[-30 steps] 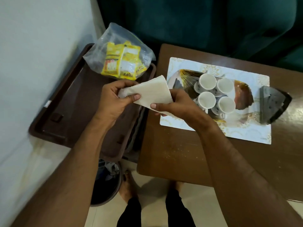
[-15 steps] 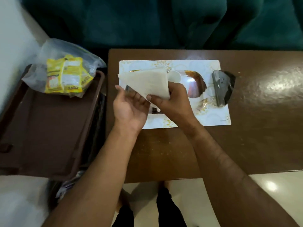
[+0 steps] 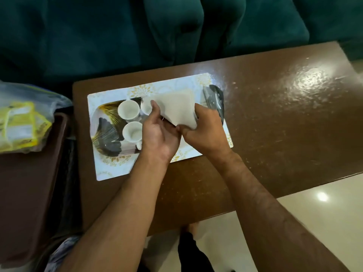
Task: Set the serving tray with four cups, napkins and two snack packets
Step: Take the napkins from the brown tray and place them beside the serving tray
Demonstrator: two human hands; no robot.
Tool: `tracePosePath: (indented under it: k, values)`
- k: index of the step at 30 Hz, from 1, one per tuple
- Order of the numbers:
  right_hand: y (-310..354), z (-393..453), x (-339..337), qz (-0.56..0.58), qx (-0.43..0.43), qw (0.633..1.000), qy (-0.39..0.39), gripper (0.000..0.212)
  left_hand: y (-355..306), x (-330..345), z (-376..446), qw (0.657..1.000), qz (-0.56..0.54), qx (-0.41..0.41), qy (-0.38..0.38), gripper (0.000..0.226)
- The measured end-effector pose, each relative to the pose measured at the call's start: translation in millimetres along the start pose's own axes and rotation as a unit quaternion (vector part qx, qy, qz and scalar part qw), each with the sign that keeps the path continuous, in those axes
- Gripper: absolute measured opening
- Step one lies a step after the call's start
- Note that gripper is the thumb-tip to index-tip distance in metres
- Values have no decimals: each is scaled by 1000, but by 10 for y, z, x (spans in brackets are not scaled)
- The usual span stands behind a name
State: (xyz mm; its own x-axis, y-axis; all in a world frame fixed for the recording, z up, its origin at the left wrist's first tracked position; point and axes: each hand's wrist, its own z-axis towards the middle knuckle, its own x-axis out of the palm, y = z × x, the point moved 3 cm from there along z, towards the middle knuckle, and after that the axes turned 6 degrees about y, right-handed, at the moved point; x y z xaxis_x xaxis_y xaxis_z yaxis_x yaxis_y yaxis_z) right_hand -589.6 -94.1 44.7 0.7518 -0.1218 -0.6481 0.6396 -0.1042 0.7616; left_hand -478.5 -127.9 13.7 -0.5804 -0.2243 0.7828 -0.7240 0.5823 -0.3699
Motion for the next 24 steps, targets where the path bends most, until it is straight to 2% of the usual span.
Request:
tracePosePath:
  k: [4,10,13,15,19,22,24]
  values:
    - [-200,55,-227,-20,22,999,-39,23,106,197,273,998,55,0,6,34]
    - [-563,90,-463,-25,58,991,-116,20,154,429,717,980,196,-19,22,39]
    - [-748,142,-560,-26,78,984,-158,23,101,571,984,949,308,27,56,47]
    - [-772,146,-559,-28,84,981,-175,18,2,629,1080,899,423,64,93,51]
    - [-943,259,-556,-16,116,971,-210,16,14,819,1363,765,616,74,173,55]
    - [-1029,331,-512,-17,133,964,-231,15,65,939,1540,661,716,96,204,52]
    - [-1073,357,-465,-18,137,962,-236,16,99,966,1646,612,753,112,212,47]
